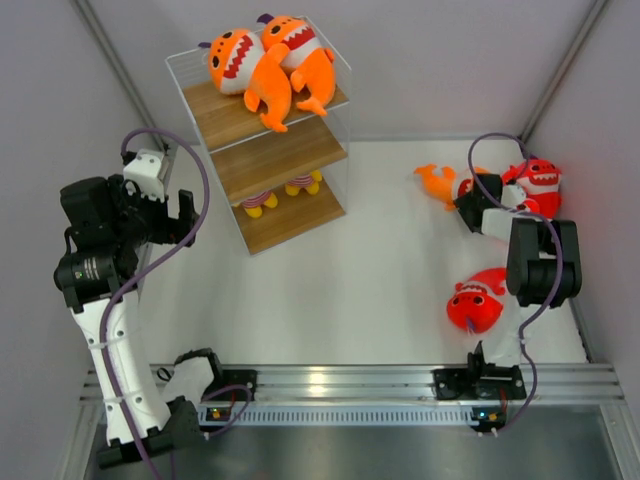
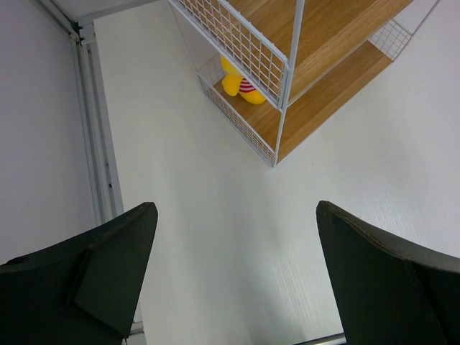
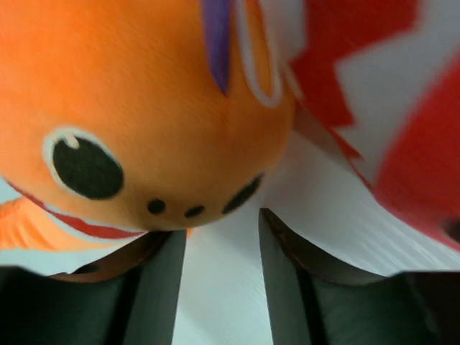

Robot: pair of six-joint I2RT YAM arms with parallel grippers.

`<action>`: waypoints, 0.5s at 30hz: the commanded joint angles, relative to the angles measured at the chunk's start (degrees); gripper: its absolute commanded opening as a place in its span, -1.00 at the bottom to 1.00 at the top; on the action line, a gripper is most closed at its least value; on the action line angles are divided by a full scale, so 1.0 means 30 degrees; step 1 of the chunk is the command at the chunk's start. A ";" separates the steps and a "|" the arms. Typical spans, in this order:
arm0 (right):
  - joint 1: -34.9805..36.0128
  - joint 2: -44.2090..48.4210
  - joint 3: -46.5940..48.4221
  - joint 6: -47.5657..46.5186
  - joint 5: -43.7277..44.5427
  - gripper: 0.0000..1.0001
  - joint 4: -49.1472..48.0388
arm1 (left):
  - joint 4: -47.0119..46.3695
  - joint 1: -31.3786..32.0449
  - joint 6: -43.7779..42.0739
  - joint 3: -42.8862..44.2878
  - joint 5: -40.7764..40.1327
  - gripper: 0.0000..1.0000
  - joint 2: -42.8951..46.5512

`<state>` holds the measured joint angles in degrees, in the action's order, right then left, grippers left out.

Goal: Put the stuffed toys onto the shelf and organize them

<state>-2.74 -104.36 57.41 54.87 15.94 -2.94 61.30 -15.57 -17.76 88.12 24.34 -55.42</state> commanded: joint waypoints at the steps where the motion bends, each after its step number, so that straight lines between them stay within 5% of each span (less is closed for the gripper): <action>1: -0.0725 -0.1394 0.1663 -0.2291 -0.1825 -0.17 -0.1800 | -0.0511 0.0064 0.0060 0.0218 -0.0085 0.97 -0.0014; 3: -0.1104 -0.1777 0.1579 -0.2354 -0.2644 -0.41 -0.2385 | -0.0511 0.0093 0.0090 0.0218 -0.0173 0.97 -0.0014; 4: -0.1252 -0.1864 0.1374 -0.2324 -0.3432 -0.83 -0.3520 | -0.0511 0.0064 0.0090 0.0247 -0.0260 0.96 -0.0014; 5: -0.1370 -0.1865 0.1256 -0.2324 -0.3527 -0.98 -0.3706 | -0.0511 0.0064 0.0061 0.0276 -0.0290 0.96 -0.0043; 15: -0.1751 0.0563 0.0553 -0.3671 -0.3732 -0.95 -0.3503 | -0.0511 0.0064 0.0090 0.0423 -0.0261 0.96 -0.0277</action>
<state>-6.90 -108.68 59.70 46.09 5.58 -9.74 61.30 -15.57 -17.76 88.12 23.49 -55.94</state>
